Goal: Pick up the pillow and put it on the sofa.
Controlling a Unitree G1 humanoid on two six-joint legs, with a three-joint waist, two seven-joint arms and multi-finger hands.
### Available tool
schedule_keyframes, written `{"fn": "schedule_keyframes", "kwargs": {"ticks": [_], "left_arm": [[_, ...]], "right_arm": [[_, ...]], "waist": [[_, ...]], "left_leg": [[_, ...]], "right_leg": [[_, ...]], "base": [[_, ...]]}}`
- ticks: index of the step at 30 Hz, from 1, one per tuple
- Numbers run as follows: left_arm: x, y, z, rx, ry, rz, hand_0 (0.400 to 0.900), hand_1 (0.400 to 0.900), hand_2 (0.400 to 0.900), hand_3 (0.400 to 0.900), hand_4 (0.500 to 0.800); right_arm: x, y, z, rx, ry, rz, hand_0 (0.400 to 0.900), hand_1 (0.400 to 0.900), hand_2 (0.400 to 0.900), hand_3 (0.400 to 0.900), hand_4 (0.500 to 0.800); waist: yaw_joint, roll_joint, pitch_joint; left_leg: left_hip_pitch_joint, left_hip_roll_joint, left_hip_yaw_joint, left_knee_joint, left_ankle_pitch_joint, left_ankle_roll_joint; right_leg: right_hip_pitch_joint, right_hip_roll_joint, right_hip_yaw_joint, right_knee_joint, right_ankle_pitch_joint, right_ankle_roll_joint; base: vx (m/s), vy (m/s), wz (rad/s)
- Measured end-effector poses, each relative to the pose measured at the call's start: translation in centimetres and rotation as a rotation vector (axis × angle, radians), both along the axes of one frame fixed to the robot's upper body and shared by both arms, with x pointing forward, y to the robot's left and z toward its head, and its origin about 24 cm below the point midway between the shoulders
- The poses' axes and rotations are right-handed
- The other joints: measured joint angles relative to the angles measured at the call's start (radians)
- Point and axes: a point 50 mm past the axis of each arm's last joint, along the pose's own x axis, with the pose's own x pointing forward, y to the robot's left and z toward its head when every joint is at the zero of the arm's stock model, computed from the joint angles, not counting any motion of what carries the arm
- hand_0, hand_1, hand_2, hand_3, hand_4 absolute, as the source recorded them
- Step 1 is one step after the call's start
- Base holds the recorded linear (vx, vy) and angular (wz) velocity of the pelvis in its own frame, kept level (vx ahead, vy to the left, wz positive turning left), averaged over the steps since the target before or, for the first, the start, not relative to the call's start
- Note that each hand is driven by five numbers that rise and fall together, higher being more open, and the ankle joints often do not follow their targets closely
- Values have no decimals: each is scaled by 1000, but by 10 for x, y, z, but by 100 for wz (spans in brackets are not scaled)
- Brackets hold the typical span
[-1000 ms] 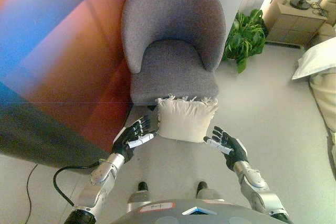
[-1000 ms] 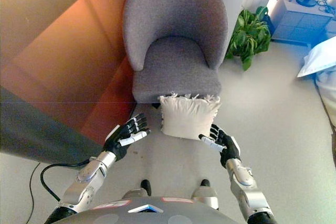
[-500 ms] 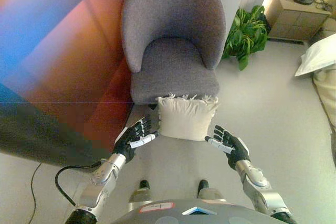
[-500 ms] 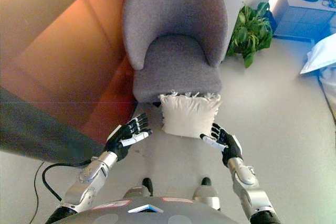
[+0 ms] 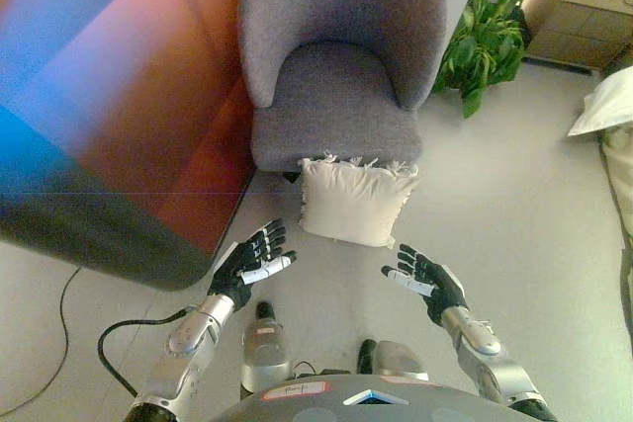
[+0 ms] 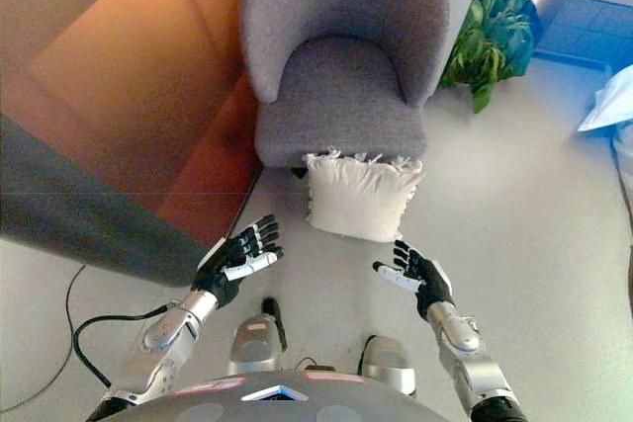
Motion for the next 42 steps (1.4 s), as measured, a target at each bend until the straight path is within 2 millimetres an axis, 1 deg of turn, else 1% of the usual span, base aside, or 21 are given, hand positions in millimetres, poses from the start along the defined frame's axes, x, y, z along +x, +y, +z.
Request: {"fn": "schedule_keyframes", "kwargs": {"ticks": [1, 2, 4, 6, 7, 8, 9, 11, 15, 16, 17, 18, 20, 22, 23, 25, 28, 32, 35, 38, 42], "left_arm": [[1, 0, 0, 0, -1, -1, 900, 900, 900, 900, 800], [1, 0, 1, -2, -3, -4, 900, 900, 900, 900, 800], [1, 0, 1, -6, -5, -5, 900, 900, 900, 900, 800], [13, 9, 10, 33, -43, -24, 900, 900, 900, 900, 800], [18, 15, 14, 57, -58, -33, 900, 900, 900, 900, 800], [19, 18, 15, 70, -58, -30, 900, 900, 900, 900, 800], [19, 18, 16, 74, -58, -28, 900, 900, 900, 900, 800], [23, 18, 19, 75, -74, -25, 900, 900, 900, 900, 800], [37, 16, 28, 80, -110, -42, 900, 900, 900, 900, 800], [37, 15, 27, 81, -105, -47, 900, 900, 900, 900, 800], [36, 15, 25, 82, -93, -46, 900, 900, 900, 900, 800], [36, 14, 23, 84, -83, -51, 900, 900, 900, 900, 800], [35, 13, 22, 88, -75, -66, 900, 900, 900, 900, 800], [31, 19, 24, 116, -68, -78, 900, 900, 900, 900, 800], [28, 23, 23, 124, -60, -67, 900, 900, 900, 900, 800], [16, 11, 15, 67, -32, -40, 900, 900, 900, 900, 800], [17, -6, 18, -9, -51, -83, 900, 900, 900, 900, 800], [32, -10, 32, -13, -120, -144, 900, 900, 900, 900, 800], [58, -8, 58, 56, -236, -226, 900, 900, 900, 900, 800], [74, -4, 75, 107, -302, -251, 900, 900, 900, 900, 800], [79, -14, 79, 110, -330, -283, 900, 900, 900, 900, 800]], "right_arm": [[0, -2, 2, 4, -5, -18, 900, 900, 900, 900, 800], [-2, -5, 4, 8, -5, -38, 900, 900, 900, 900, 800], [-5, -7, 7, 4, -11, -42, 900, 900, 900, 900, 800], [-4, 7, 6, 52, -21, -48, 900, 900, 900, 900, 800], [-6, 16, 4, 79, -16, -43, 900, 900, 900, 900, 800], [-3, 24, 4, 80, -22, -27, 900, 900, 900, 900, 800], [2, 30, 8, 72, -43, -9, 900, 900, 900, 900, 800], [6, 37, 14, 18, -80, 24, 900, 900, 900, 900, 800], [13, 28, 18, -241, -127, 73, 900, 900, 900, 900, 800], [14, 22, 19, -291, -137, 58, 900, 900, 900, 900, 800], [15, 16, 18, -347, -132, 60, 900, 900, 900, 900, 800], [14, 11, 17, -391, -122, 50, 900, 900, 900, 900, 800], [13, 3, 16, -479, -111, 31, 900, 900, 900, 900, 800], [8, 2, 14, -543, -104, 34, 900, 900, 900, 900, 800], [7, 1, 13, -572, -100, 43, 900, 900, 900, 900, 800], [12, -21, 22, -697, -108, 54, 900, 900, 900, 900, 800], [19, -62, 40, -903, -115, 36, 900, 900, 900, 900, 800], [35, -80, 61, -1049, -191, -53, 900, 900, 900, 900, 800], [62, -75, 80, -1076, -313, -113, 900, 900, 900, 900, 800], [95, -62, 103, -1072, -444, -134, 900, 900, 900, 900, 800], [124, -52, 127, -1082, -544, -144, 900, 900, 900, 900, 800]], "waist": [[1, -5, 0], [3, -21, -11], [22, -35, -54], [24, -84, -54], [26, -106, -69], [33, -97, -69], [26, -67, -59], [-1, -25, -60], [-28, -22, -50], [-36, -24, -46], [-53, -29, -49], [-63, -35, -48], [-88, -55, -37], [-110, -99, -24], [-107, -111, -12], [-107, -13, 12], [-112, 60, 35], [-111, 55, 54], [-108, 17, 158], [-99, 1, 264], [-62, 23, 295]], "left_leg": [[0, -19, -7, -2, -3, 8], [2, -48, -21, 33, -16, 37], [27, -100, 30, 39, 2, 69], [36, -150, 51, 86, -40, 102], [46, -172, 55, 97, -67, 104], [82, -175, 68, 60, -66, 110], [135, -175, 69, -2, -45, 119], [192, -175, 67, -82, -23, 121], [203, -179, 31, -119, -23, 123], [207, -178, 7, -121, -24, 119], [205, -180, -7, -117, -40, 109], [205, -186, -36, -115, -45, 102], [206, -183, -96, -111, -48, 78], [215, -181, -153, -98, -51, 14], [231, -156, -158, -86, -58, -15], [223, -49, -151, -66, -71, -12], [168, 7, -110, -38, -40, 46], [58, 12, -101, -3, -10, 14], [-74, 0, -89, 79, 1, -40], [-206, -14, -100, 201, -21, -34], [-395, -10, -141, 370, -72, -28]], "right_leg": [[10, -22, 1, 1, -11, 17], [12, -63, 5, 13, -21, 33], [46, -139, 4, 6, -32, 42], [-13, -221, -41, 311, -39, 51], [-18, -241, -82, 359, 6, 42], [-47, -256, -79, 408, 79, 45], [-82, -261, -70, 471, 151, 62], [-132, -240, -102, 400, 104, 92], [-202, -207, -185, 94, 131, 85], [-219, -212, -184, 29, 163, 88], [-217, -217, -158, -61, 200, 124], [-194, -225, -127, -170, 239, 131], [-152, -245, -77, -313, 310, 130], [-104, -253, -57, -290, 319, 118], [-90, -243, -60, -269, 395, 134], [-93, -157, -79, -219, 338, 98], [-96, -123, -148, -185, 308, 68], [-199, -156, -198, -54, 247, 64], [-330, -226, -190, 112, 190, 70], [-453, -283, -161, 246, 148, 66], [-627, -312, -107, 402, 95, 60]], "base": [[546, 313, -24], [464, 263, 0], [457, 299, 2], [537, 332, 8], [526, 259, 18], [388, 98, 18], [282, 0, 15], [298, -103, 34], [301, -237, 62], [476, -381, 101], [487, -362, 111], [478, -331, 106], [433, -313, 71], [390, -259, 42], [302, -163, 48], [218, -155, 58], [35, -166, 76], [-128, -127, 69], [-155, -94, 20], [-110, -49, 4], [-140, -13, 3]]}}
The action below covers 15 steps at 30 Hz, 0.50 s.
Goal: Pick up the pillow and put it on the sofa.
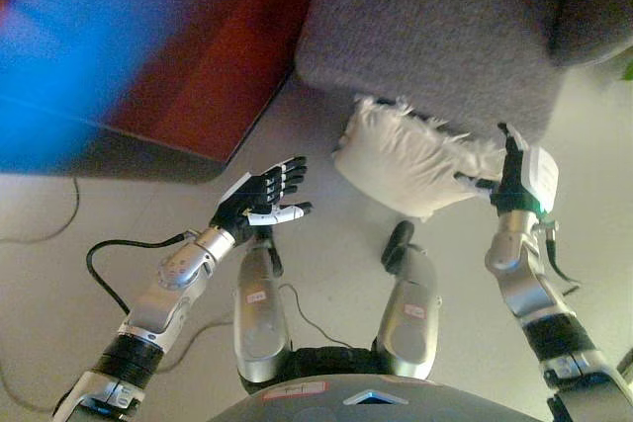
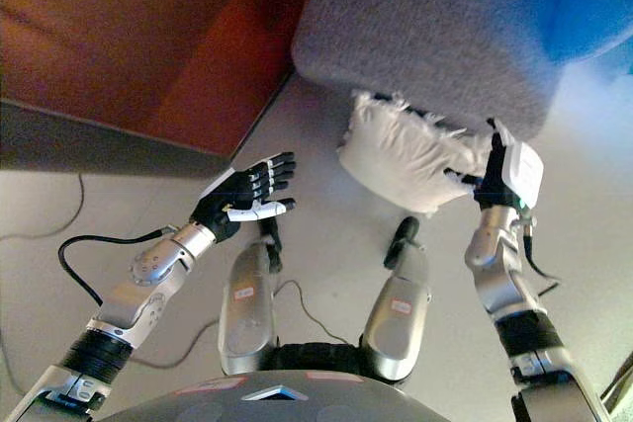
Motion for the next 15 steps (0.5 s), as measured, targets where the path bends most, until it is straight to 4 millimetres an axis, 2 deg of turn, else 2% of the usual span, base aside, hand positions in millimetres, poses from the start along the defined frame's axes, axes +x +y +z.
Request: {"fn": "schedule_keyframes", "kwargs": {"ticks": [7, 10, 12, 13, 15], "left_arm": [[8, -7, 11, -23, -58, -21, 900, 900, 900, 900, 800], [13, -7, 19, -64, -87, -7, 900, 900, 900, 900, 800], [13, -7, 19, -64, -87, -7, 900, 900, 900, 900, 800], [17, -6, 24, -87, -100, 3, 900, 900, 900, 900, 800], [17, -6, 25, -88, -103, 3, 900, 900, 900, 900, 800]], "right_arm": [[33, -2, 34, -27, -98, -34, 900, 900, 900, 900, 800], [43, -13, 47, -40, -111, -69, 900, 900, 900, 900, 800], [43, -13, 47, -40, -111, -69, 900, 900, 900, 900, 800], [50, -26, 57, -39, -114, -118, 900, 900, 900, 900, 800], [57, -31, 54, -24, -79, -150, 900, 900, 900, 900, 800]], "waist": [[9, 9, 18], [16, 15, 18], [16, 15, 18], [36, 23, 21], [43, 29, 22]], "left_leg": [[-260, 19, -62, 261, -73, 8], [-359, 23, -78, 357, -96, 15], [-359, 23, -78, 357, -96, 15], [-451, 23, -94, 435, -103, 21], [-487, 19, -108, 470, -110, 13]], "right_leg": [[-231, -12, 65, 198, -46, -12], [-327, -16, 99, 272, -54, -13], [-327, -16, 99, 272, -54, -13], [-421, -29, 119, 346, -57, -24], [-457, -39, 127, 386, -69, -20]], "base": [[-72, 39, 1], [-36, 68, 4], [20, 63, 5], [40, 126, 10], [13, 131, 12]]}}
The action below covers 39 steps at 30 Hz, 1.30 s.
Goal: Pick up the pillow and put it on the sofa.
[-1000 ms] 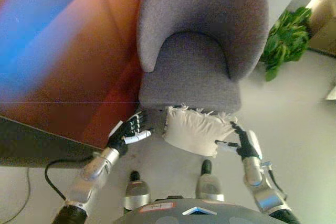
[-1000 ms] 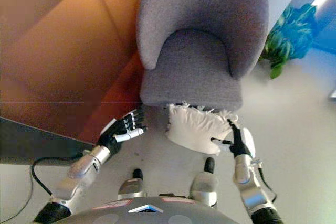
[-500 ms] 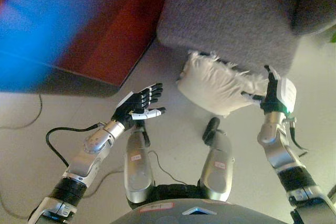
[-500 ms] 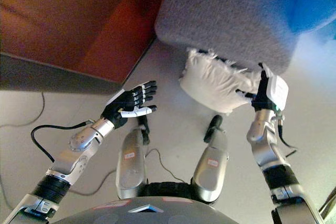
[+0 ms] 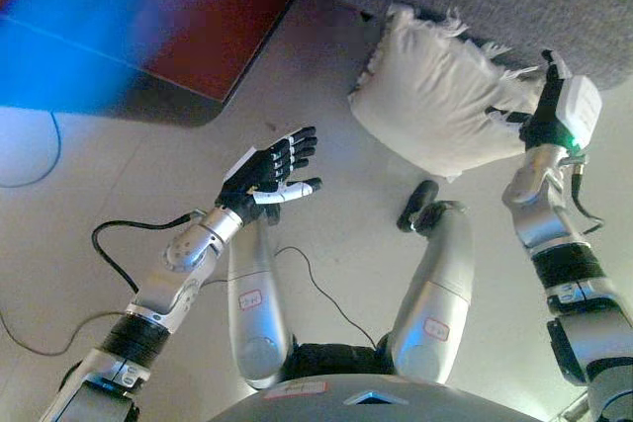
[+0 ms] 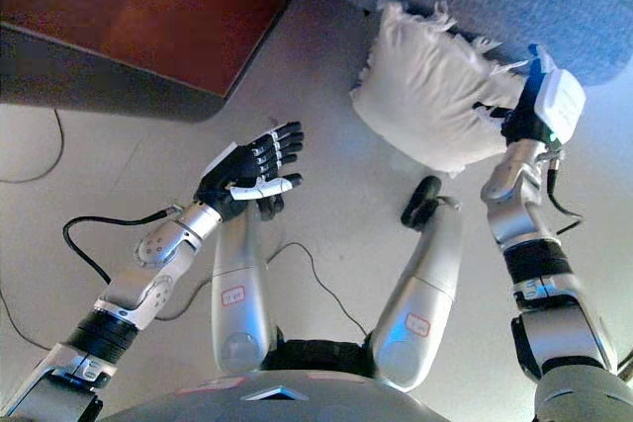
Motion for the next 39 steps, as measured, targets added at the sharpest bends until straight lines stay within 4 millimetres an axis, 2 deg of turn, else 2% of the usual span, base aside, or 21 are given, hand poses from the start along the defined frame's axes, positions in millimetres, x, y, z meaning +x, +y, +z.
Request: {"fn": "schedule_keyframes", "kwargs": {"ticks": [3, 7, 11, 17, 18, 19, 28, 33, 36, 39], "left_arm": [[1, 0, 3, -18, -12, -3, 900, 900, 900, 900, 800], [0, 0, 2, -34, 1, 2, 900, 900, 900, 900, 800], [2, 0, 4, -52, -3, 2, 900, 900, 900, 900, 800], [1, 0, 3, -63, 4, -9, 900, 900, 900, 900, 800], [1, -1, 3, -63, 5, -11, 900, 900, 900, 900, 800], [0, -1, 2, -63, 6, -11, 900, 900, 900, 900, 800], [0, -4, 2, -73, 9, -23, 900, 900, 900, 900, 800], [0, -5, 1, -72, 14, -24, 900, 900, 900, 900, 800], [1, -7, 0, -84, 15, -5, 900, 900, 900, 900, 800], [0, -9, -2, -103, 23, 17, 900, 900, 900, 900, 800]], "right_arm": [[7, -9, 4, 58, 9, -56, 900, 900, 900, 900, 800], [18, -10, 17, 86, 1, -84, 900, 900, 900, 900, 800], [21, -18, 25, 98, 6, -134, 900, 900, 900, 900, 800], [23, -20, 31, 91, 18, -138, 900, 900, 900, 900, 800], [23, -20, 31, 96, 23, -142, 790, 790, 790, 790, 734], [23, -20, 31, 98, 26, -144, 400, 400, 400, 400, 500], [23, -20, 30, 175, 23, -156, 400, 400, 400, 400, 500], [25, -13, 22, 230, 29, -135, 400, 400, 400, 400, 500], [24, -8, 13, 249, 42, -123, 400, 400, 400, 400, 500], [22, 1, -1, 270, 64, -98, 400, 400, 400, 400, 500]], "waist": [[18, 11, -3], [26, 29, -2], [49, 29, -2], [48, 29, -2], [49, 29, -2], [50, 29, -2], [57, 29, -2], [62, 29, -2], [71, 28, -2], [71, 28, -2]], "left_leg": [[-69, -11, -13, 27, -8, 11], [-170, -21, -35, 119, -13, 13], [-217, -32, -47, 155, -13, 13], [-241, -39, -56, 177, -13, 13], [-243, -39, -57, 183, -13, 12], [-244, -39, -59, 190, -15, 10], [-244, -38, -68, 216, -27, 4], [-226, -37, -66, 211, -29, 4], [-190, -34, -62, 182, -29, 4], [-133, -31, -56, 118, -26, 8]], "right_leg": [[-67, -12, 11, 31, -1, -1], [-156, -30, 36, 103, -2, 1], [-203, -44, 51, 154, -18, 0], [-222, -58, 57, 188, -37, 3], [-224, -60, 59, 196, -41, 3], [-226, -61, 61, 205, -46, 3], [-227, -66, 68, 241, -68, 1], [-210, -66, 65, 235, -68, 1], [-170, -65, 46, 203, -68, 1], [-100, -64, 4, 139, -67, 1]], "base": [[0, 118, 11], [29, 96, 12], [18, 55, 10], [13, 21, 5], [0, 0, 0], [36, 0, 2], [30, 13, 0], [32, 18, -7], [26, 0, -6], [37, -21, -5]]}}
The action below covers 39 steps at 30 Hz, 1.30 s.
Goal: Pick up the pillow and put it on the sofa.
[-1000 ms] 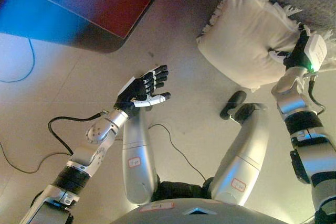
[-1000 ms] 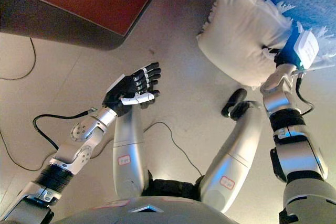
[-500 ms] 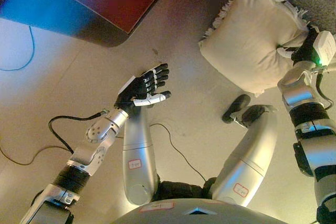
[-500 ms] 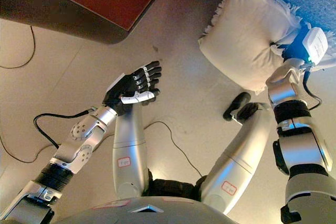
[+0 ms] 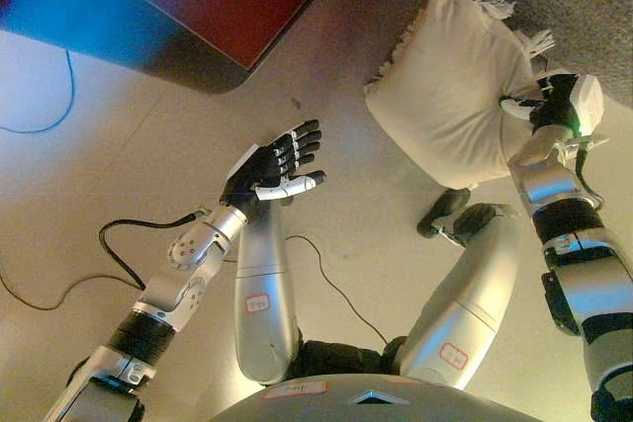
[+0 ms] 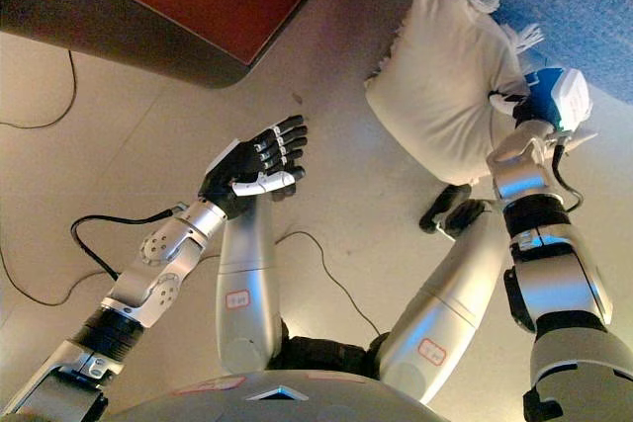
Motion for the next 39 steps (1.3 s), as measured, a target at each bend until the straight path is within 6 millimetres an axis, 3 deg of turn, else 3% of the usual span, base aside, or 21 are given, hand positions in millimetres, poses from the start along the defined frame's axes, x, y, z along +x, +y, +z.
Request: {"fn": "schedule_keyframes", "kwargs": {"ticks": [5, 9, 15, 19, 23, 26, 29, 33, 39], "left_arm": [[-1, -3, -2, -18, 9, 24, 900, 900, 900, 900, 800], [1, -8, -3, -51, 17, 67, 900, 900, 900, 900, 800], [0, 1, -10, -118, 69, 181, 900, 900, 900, 900, 800], [-4, 8, -14, -127, 89, 230, 900, 900, 900, 900, 800], [-7, 9, -21, -137, 132, 259, 900, 900, 900, 900, 800], [-2, 4, -22, -144, 158, 277, 900, 900, 900, 900, 800], [2, 2, -24, -141, 183, 302, 900, 900, 900, 900, 800], [0, 8, -34, -119, 238, 358, 900, 900, 900, 900, 800], [-7, 22, -49, -96, 300, 433, 900, 900, 900, 900, 800]], "right_arm": [[-9, 16, -24, 49, 25, 49, 400, 400, 400, 400, 500], [-15, 28, -23, 49, -24, 104, 400, 400, 400, 400, 500], [-51, 51, -45, -7, -66, 172, 400, 400, 400, 400, 500], [-75, 55, -48, -57, -127, 220, 400, 400, 400, 400, 500], [-83, 57, -44, -105, -171, 254, 400, 400, 400, 400, 500], [-87, 58, -44, -115, -171, 262, 400, 400, 400, 400, 500], [-96, 63, -50, -123, -163, 279, 400, 400, 400, 400, 500], [-106, 67, -52, -102, -168, 306, 400, 400, 400, 400, 500], [-112, 65, -34, -22, -298, 352, 400, 400, 400, 400, 500]], "waist": [[1, -3, 1], [0, -10, 5], [-2, -40, 2], [-6, -68, -2], [-44, -82, -12], [-55, -103, -39], [-55, -132, -114], [-58, -165, -214], [-100, -207, -304]], "left_leg": [[131, 13, 26, -133, 31, 7], [228, 19, 47, -248, 46, -9], [509, 19, 75, -479, 86, -36], [697, 22, 105, -644, 131, -43], [862, 20, 139, -805, 187, -55], [982, 3, 178, -917, 222, -49], [1043, -18, 209, -974, 233, -43], [1128, -32, 248, -1030, 236, -41], [1196, -37, 293, -1083, 238, -39]], "right_leg": [[146, 18, -65, -127, 32, 1], [252, 43, -111, -245, 55, 8], [532, 79, -187, -444, 73, 32], [699, 109, -229, -568, 94, 36], [878, 161, -273, -756, 173, 46], [997, 186, -276, -911, 253, 57], [1051, 185, -272, -989, 294, 65], [1108, 184, -258, -1044, 323, 67], [1126, 185, -245, -1057, 331, 67]], "base": [[-13, -32, -3], [37, -27, -1], [56, -50, 4], [35, 34, -6], [17, 95, -8], [14, 151, -14], [3, 161, -19], [-23, 114, -27], [0, 33, -12]]}}
